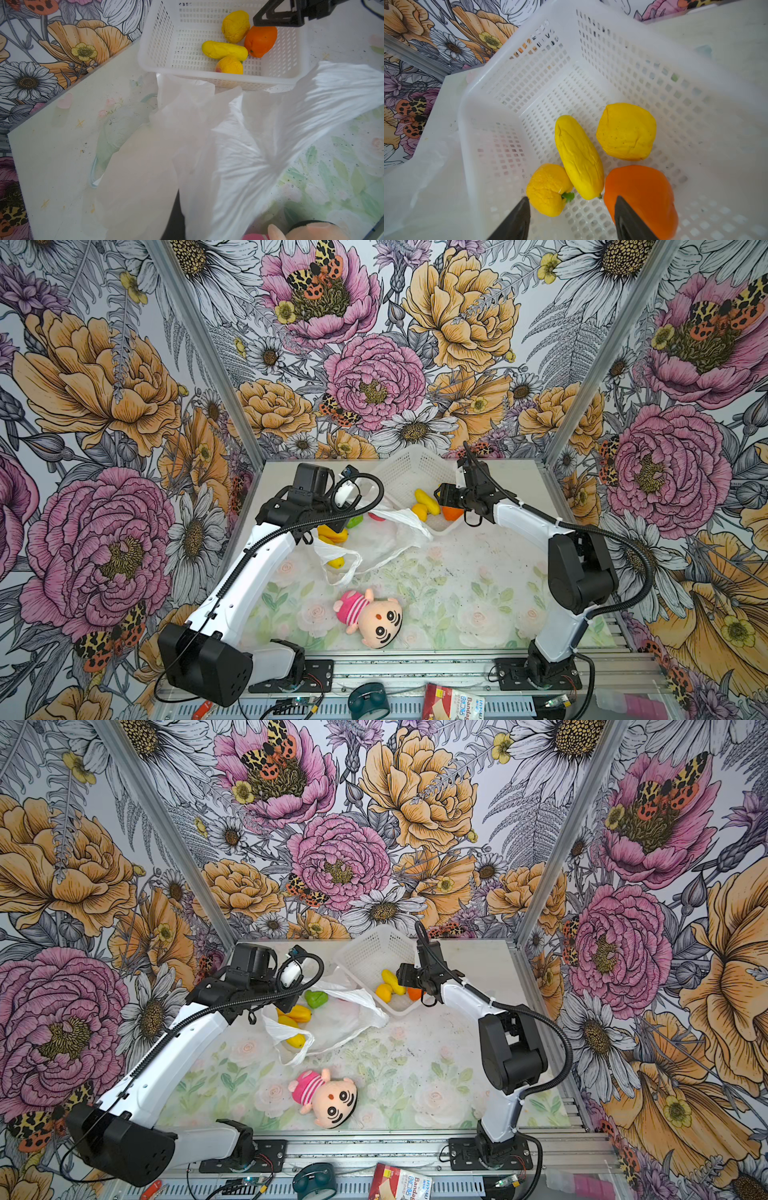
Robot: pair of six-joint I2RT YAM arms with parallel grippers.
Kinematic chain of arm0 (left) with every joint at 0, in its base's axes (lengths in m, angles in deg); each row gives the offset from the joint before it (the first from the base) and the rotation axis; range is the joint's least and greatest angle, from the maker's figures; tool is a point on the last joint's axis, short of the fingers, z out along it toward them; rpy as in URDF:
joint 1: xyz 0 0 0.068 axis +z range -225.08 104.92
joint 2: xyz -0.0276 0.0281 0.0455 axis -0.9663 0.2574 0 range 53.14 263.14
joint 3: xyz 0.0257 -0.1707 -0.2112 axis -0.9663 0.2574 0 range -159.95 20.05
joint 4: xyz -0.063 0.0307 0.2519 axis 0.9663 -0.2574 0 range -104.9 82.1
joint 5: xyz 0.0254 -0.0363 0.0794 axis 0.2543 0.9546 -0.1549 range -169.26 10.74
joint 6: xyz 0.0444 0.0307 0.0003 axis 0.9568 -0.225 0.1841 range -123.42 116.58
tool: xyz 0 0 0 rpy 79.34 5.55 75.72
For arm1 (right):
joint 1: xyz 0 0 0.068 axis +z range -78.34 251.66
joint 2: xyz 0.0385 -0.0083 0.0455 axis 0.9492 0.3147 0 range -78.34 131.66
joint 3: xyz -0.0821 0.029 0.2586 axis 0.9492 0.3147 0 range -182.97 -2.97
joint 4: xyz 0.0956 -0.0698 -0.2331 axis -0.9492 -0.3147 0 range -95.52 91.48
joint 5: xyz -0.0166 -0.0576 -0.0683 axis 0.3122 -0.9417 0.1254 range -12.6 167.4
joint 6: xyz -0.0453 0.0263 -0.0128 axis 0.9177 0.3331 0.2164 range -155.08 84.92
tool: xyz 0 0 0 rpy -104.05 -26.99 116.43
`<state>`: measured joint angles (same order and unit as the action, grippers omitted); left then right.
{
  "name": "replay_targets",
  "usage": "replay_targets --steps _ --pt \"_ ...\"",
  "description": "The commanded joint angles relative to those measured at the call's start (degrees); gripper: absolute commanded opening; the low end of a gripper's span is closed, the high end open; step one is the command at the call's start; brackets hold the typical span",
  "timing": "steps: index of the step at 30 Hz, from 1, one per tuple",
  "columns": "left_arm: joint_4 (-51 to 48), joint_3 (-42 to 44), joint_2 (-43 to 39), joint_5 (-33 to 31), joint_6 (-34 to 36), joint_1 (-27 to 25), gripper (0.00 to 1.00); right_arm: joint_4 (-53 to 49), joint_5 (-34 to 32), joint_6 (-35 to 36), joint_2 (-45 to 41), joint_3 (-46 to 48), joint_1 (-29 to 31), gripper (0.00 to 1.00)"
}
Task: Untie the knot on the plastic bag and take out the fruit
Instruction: 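Move the right gripper back over the bag opening and lower it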
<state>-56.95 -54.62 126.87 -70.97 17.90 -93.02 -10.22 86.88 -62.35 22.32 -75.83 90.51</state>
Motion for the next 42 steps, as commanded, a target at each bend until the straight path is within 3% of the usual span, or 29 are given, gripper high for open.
replay_targets --steps 1,6,13,18,21,24,32,37,42 --pt "1.0 -0.5 -0.6 1.5 -0.5 0.6 0.00 6.0 -3.1 1.2 -9.4 4.6 1.2 0.65" --pt "1.0 -0.5 -0.6 1.8 -0.5 0.6 0.00 16.9 -4.1 3.3 -24.3 16.3 5.0 0.67" --pt "1.0 -0.5 -0.6 1.8 -0.6 0.6 0.00 24.9 -6.7 17.2 -38.4 24.6 20.6 0.66" --pt "1.0 -0.5 -0.7 1.8 -0.5 0.6 0.00 27.2 -4.0 31.0 -37.4 26.2 33.5 0.67" --pt "1.0 -0.5 -0.7 1.8 -0.6 0.7 0.00 25.8 -6.7 39.4 -33.0 24.9 40.0 0.69" --pt "1.0 -0.5 -0.8 1.8 -0.6 0.6 0.00 24.8 -12.2 45.2 -26.6 22.5 44.0 0.59" --pt "1.1 -0.6 -0.8 2.1 -0.6 0.6 0.00 23.8 -16.5 46.8 -12.1 15.5 43.1 0.36" --pt "1.0 -0.5 -1.0 1.9 -0.6 0.6 0.00 22.2 -16.0 45.3 -7.2 11.9 41.6 0.29" --pt "1.1 -0.6 -0.9 2.1 -0.6 0.7 0.00 24.1 -9.4 39.7 -2.2 9.6 36.0 0.29"
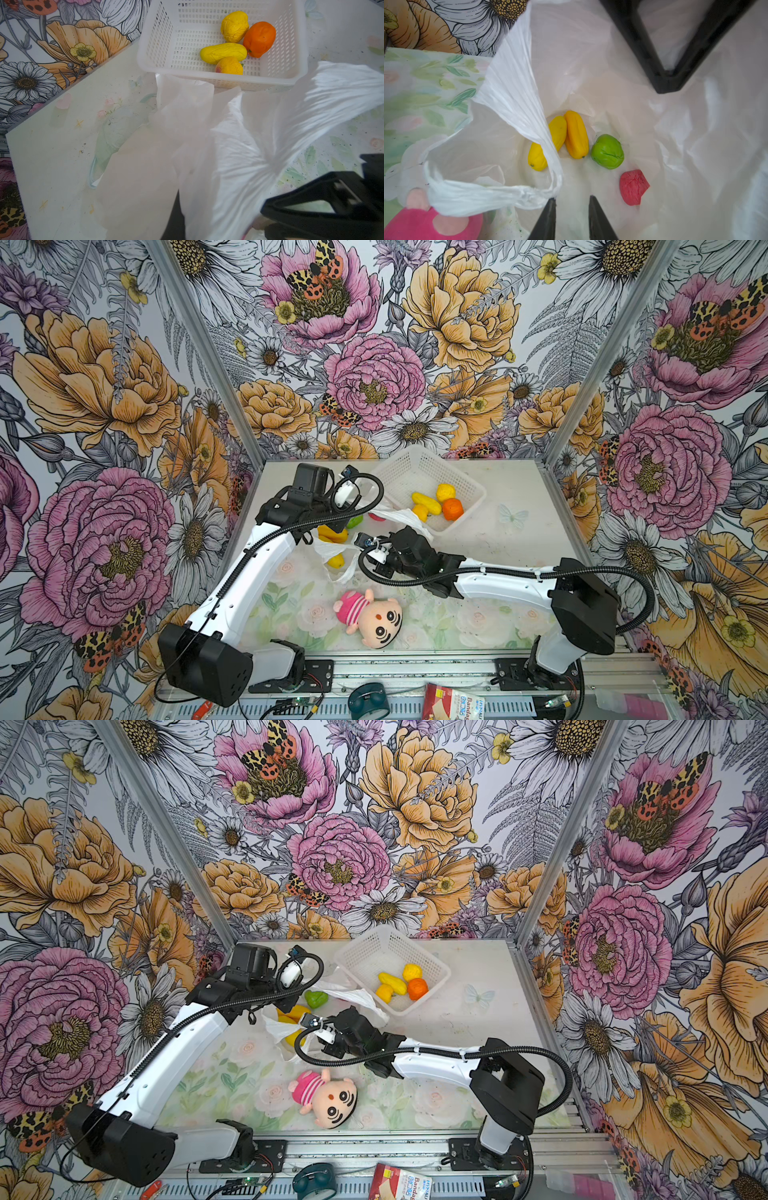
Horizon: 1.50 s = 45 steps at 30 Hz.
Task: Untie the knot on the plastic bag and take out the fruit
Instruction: 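Move the right gripper back over the bag opening and lower it, then close the right gripper on the orange-yellow long fruit inside the bag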
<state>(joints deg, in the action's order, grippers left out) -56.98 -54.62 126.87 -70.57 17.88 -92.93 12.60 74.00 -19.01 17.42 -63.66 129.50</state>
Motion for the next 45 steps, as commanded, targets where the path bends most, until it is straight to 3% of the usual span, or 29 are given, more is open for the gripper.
replay_targets --steps 1,3,7,11,14,17,19,28,32,38,45 --pt "1.0 -0.6 -0.9 1.7 -0.6 0.6 0.00 1.4 4.5 -4.4 4.0 -3.4 -3.6 0.29" --pt "1.0 -0.6 -0.9 1.7 -0.6 0.5 0.00 2.3 5.7 -5.6 6.6 -4.6 -4.1 0.29" --pt "1.1 -0.5 -1.0 1.5 -0.5 0.6 0.00 4.9 9.8 -6.8 10.1 -5.7 -3.8 0.39" --pt "1.0 -0.6 -0.8 1.7 -0.6 0.6 0.00 1.8 11.9 -9.1 14.9 -11.5 -3.5 0.41" --pt "1.1 -0.6 -0.8 1.8 -0.6 0.7 0.00 2.7 12.6 -10.4 18.3 -13.7 -2.7 0.54" --pt "1.0 -0.6 -0.9 1.7 -0.6 0.7 0.00 5.4 12.2 -10.3 21.2 -14.1 -1.5 0.73" --pt "1.0 -0.6 -0.9 1.8 -0.6 0.7 0.00 4.7 11.2 -8.7 22.7 -15.2 -0.3 0.77" --pt "1.0 -0.6 -1.0 2.0 -0.6 0.7 0.00 -7.9 6.6 -3.5 30.7 -26.4 3.8 0.81" --pt "1.0 -0.6 -0.9 2.0 -0.6 0.7 0.00 -13.8 -1.3 -5.5 35.8 -34.8 4.5 0.82" --pt "1.1 -0.6 -1.0 2.0 -0.5 0.7 0.00 -13.8 -14.2 -9.2 36.8 -38.4 5.6 0.81" --pt "1.1 -0.6 -1.0 2.1 -0.6 0.7 0.00 -13.0 -15.6 -16.7 33.7 -37.6 3.9 0.70"
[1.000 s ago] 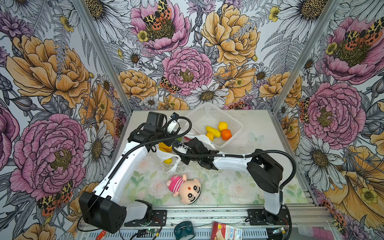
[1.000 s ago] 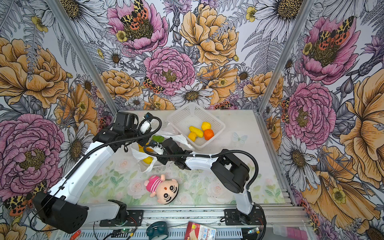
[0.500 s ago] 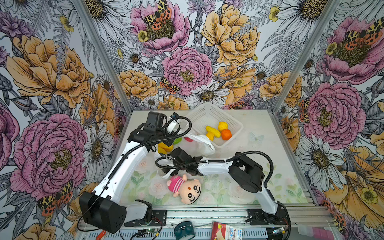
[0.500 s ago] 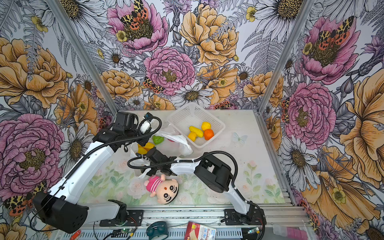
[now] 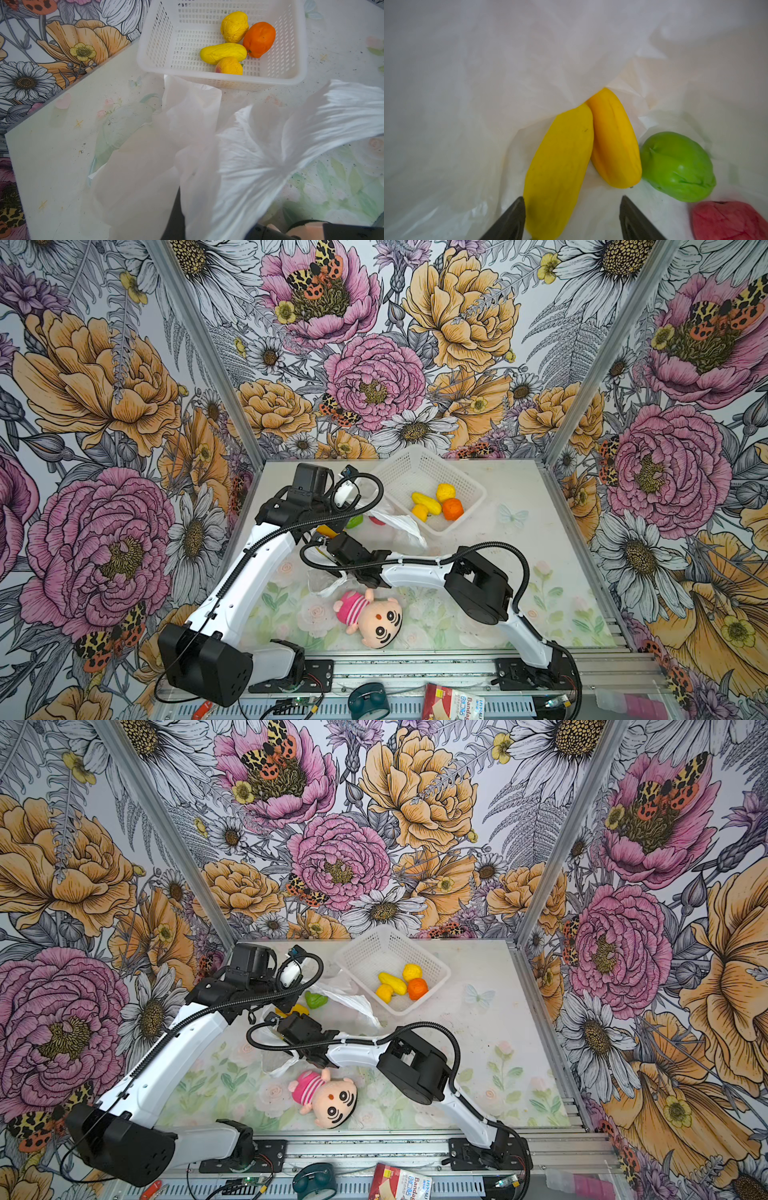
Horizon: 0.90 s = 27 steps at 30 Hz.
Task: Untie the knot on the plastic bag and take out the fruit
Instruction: 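Close the right gripper on the orange-yellow long fruit inside the bag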
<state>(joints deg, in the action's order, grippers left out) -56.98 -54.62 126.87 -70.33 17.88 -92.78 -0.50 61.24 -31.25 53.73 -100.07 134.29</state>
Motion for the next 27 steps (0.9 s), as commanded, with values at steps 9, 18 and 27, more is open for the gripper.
replay_targets --steps 9,18,27 --pt "1.1 -0.6 -1.6 1.8 -0.5 0.6 0.00 -1.9 0.1 -7.1 2.3 -6.3 -3.8 0.84" --pt "1.0 -0.7 -1.4 2.6 -0.6 0.6 0.00 -7.1 9.1 -8.1 9.2 -14.8 -4.9 0.85" --pt "1.0 -0.7 -1.5 2.8 -0.7 0.8 0.00 -7.9 11.6 -7.6 11.8 -17.1 -3.7 0.76"
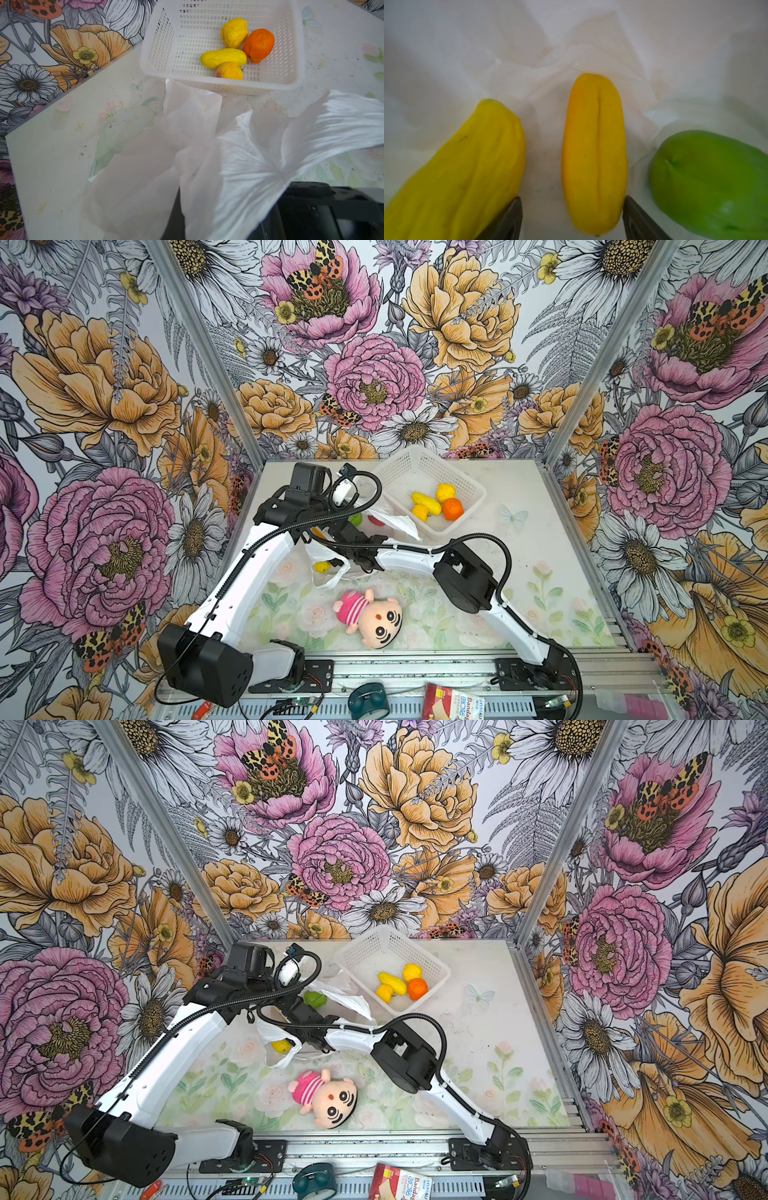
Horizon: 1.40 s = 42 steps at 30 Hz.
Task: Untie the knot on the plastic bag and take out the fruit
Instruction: 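Close the right gripper on the orange-yellow long fruit inside the bag, then lift the orange-yellow fruit out of the bag toward the basket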
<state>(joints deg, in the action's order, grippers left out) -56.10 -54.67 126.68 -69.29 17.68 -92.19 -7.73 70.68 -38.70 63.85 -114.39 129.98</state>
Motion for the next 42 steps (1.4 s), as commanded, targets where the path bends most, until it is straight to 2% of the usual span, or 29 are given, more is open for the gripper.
replay_targets --steps 1,9,12,16,19,23,27,33,42 --pt "0.1 -0.7 -1.4 1.7 -0.5 0.2 0.00 -1.2 2.5 -0.2 2.2 -3.6 0.7 0.76" --pt "0.2 -0.7 -1.4 1.9 -0.5 0.2 0.00 -5.2 3.8 -0.9 7.2 -10.0 0.7 0.76" --pt "0.2 -0.7 -1.5 2.0 -0.5 0.2 0.00 -6.3 3.0 -1.2 8.4 -11.6 0.6 0.65" --pt "0.1 -0.6 -1.4 1.9 -0.6 0.2 0.00 -6.2 0.5 -2.5 7.3 -10.8 0.3 0.41" --pt "0.1 -0.6 -1.2 2.0 -0.5 0.3 0.00 -6.1 -0.6 -2.9 5.2 -9.2 0.1 0.27" --pt "0.2 -0.6 -1.2 1.9 -0.4 0.2 0.00 -5.4 -1.5 -3.5 1.9 -6.4 0.1 0.15" --pt "0.2 -0.6 -1.2 1.9 -0.4 0.2 0.00 0.8 -1.0 -3.9 -3.9 1.7 0.3 0.11" --pt "0.1 -0.5 -1.3 1.9 -0.4 0.1 0.00 18.6 0.3 -3.6 -14.4 20.0 0.2 0.13" --pt "0.2 -0.5 -1.2 1.6 -0.4 0.2 0.00 31.8 6.0 -0.6 -23.9 33.9 0.3 0.07"
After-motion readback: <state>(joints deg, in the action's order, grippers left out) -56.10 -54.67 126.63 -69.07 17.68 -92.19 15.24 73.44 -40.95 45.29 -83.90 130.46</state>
